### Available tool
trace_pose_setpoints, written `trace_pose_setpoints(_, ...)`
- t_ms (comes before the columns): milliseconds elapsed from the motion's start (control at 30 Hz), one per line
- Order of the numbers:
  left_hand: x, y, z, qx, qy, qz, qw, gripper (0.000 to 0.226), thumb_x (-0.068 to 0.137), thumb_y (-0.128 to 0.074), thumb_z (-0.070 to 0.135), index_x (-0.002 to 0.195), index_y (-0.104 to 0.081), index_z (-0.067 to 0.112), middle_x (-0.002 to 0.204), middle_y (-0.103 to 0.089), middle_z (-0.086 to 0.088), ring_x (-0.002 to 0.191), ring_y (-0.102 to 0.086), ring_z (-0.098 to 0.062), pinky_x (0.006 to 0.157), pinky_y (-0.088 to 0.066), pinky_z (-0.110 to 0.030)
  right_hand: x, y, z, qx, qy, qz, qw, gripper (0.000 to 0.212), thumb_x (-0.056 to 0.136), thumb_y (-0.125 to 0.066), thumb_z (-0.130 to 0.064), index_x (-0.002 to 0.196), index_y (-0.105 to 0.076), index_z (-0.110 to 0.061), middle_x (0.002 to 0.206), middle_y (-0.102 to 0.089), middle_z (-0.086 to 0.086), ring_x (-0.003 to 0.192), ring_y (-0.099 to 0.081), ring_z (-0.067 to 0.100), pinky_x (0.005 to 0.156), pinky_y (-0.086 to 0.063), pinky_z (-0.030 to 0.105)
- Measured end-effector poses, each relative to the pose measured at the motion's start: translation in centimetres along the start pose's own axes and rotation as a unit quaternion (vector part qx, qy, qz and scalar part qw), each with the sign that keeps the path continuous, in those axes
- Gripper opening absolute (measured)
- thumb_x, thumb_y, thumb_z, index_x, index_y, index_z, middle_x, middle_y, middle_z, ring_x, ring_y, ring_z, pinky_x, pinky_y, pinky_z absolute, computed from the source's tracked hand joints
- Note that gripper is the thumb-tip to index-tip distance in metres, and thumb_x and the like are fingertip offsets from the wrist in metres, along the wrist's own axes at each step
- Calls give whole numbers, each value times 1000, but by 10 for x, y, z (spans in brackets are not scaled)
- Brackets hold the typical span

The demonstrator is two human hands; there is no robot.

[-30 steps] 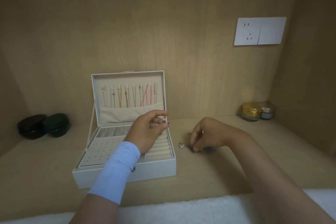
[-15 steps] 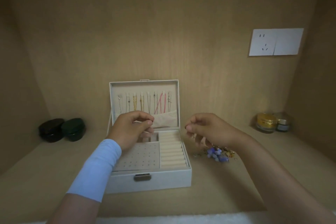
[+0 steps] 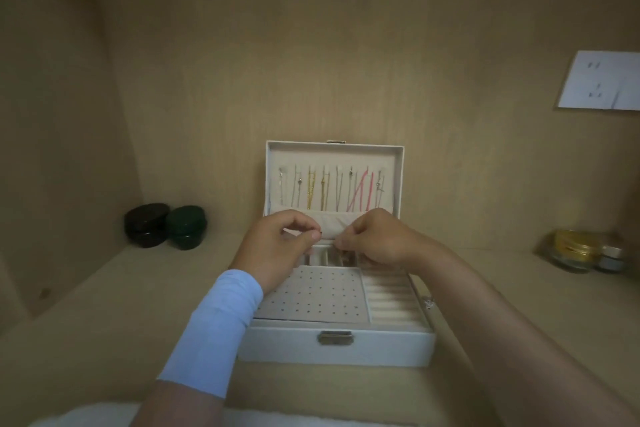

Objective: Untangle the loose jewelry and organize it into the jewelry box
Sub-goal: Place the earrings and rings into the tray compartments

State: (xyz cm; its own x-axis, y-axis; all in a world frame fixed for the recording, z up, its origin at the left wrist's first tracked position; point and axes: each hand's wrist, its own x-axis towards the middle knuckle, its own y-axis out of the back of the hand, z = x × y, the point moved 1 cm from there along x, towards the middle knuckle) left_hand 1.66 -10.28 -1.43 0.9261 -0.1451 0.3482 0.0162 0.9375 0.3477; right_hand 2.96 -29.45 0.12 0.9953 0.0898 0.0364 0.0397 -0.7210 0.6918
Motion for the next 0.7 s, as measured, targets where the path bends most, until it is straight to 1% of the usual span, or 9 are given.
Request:
trace_pose_setpoints(100, 0, 1, -2, -3, 8, -9, 1000, 5, 88, -68, 11, 87, -72, 15, 72, -67, 1, 51, -57, -4, 53, -45, -17, 4, -6, 6, -32, 2, 25, 999, 13, 84, -78, -28, 79, -81, -16, 70, -75, -5, 62, -65, 2, 63, -47, 19)
trace_pose_setpoints(133, 0, 1, -2, -8, 10, -11, 1000, 5, 88, -67, 11, 89, -72, 14, 73, -66, -2, 51, -58, -4, 52, -44, -17, 4, -9, 6, -43, 3, 36, 998, 13, 83, -78, -29, 77, -80, -18, 70, -75, -5, 64, -66, 3, 64, -47, 19)
trace_pose_setpoints(267, -1, -1, 1, -29, 24, -15, 999, 8, 90, -65, 12, 97, -70, 13, 72, -68, -1, 52, -59, -5, 50, -46, -16, 4, -9, 3, -115, 19, 77, 990, 13, 83, -77, -27, 70, -76, -24, 67, -70, -10, 61, -59, -2, 52, -38, 13)
trace_pose_setpoints(333, -2, -3, 2, -38, 31, -15, 999, 9, 90, -66, 13, 98, -69, 14, 75, -71, 0, 57, -63, -8, 55, -52, -21, 5, -6, 4, -127, 27, 76, 989, 12, 83, -75, -22, 71, -76, -25, 70, -70, -10, 64, -59, -4, 50, -37, 8)
trace_pose_setpoints(400, -3, -4, 2, -39, 37, -19, 998, 9, 90, -66, 14, 98, -70, 13, 78, -73, 0, 60, -64, -11, 66, -56, -30, 7, -4, 9, -132, 28, 66, 989, 9, 83, -75, -23, 75, -80, -22, 73, -73, -8, 68, -61, -3, 54, -40, 10)
trace_pose_setpoints(467, -3, -6, 2, -42, 42, -23, 998, 9, 90, -66, 14, 97, -71, 12, 73, -71, 4, 59, -64, -9, 69, -57, -29, 8, 0, 16, -141, 25, 63, 988, 9, 85, -74, -23, 80, -80, -20, 75, -72, -8, 70, -60, -1, 57, -41, 12)
trace_pose_setpoints(600, -3, -10, 5, -41, 52, -16, 998, 9, 91, -64, 14, 93, -73, 14, 78, -74, 3, 61, -65, -12, 70, -57, -30, 4, 12, 10, -74, 83, 86, 990, 10, 91, -69, -18, 85, -77, -21, 82, -68, -15, 72, -61, -7, 66, -42, 14)
trace_pose_setpoints(633, -3, -12, 6, -43, 56, -15, 997, 9, 91, -65, 13, 92, -74, 14, 80, -74, 2, 61, -64, -13, 65, -57, -28, 0, 16, 5, -37, 107, 86, 990, 10, 92, -69, -16, 87, -75, -22, 84, -69, -13, 65, -60, -8, 66, -42, 14)
trace_pose_setpoints(700, -3, -16, 9, -49, 67, -11, 996, 9, 91, -65, 16, 92, -74, 14, 79, -75, -1, 59, -63, -12, 52, -50, -21, -13, 22, -9, 32, 148, 46, 987, 10, 90, -71, -11, 91, -75, -21, 91, -71, -4, 52, -56, -2, 57, -45, 15)
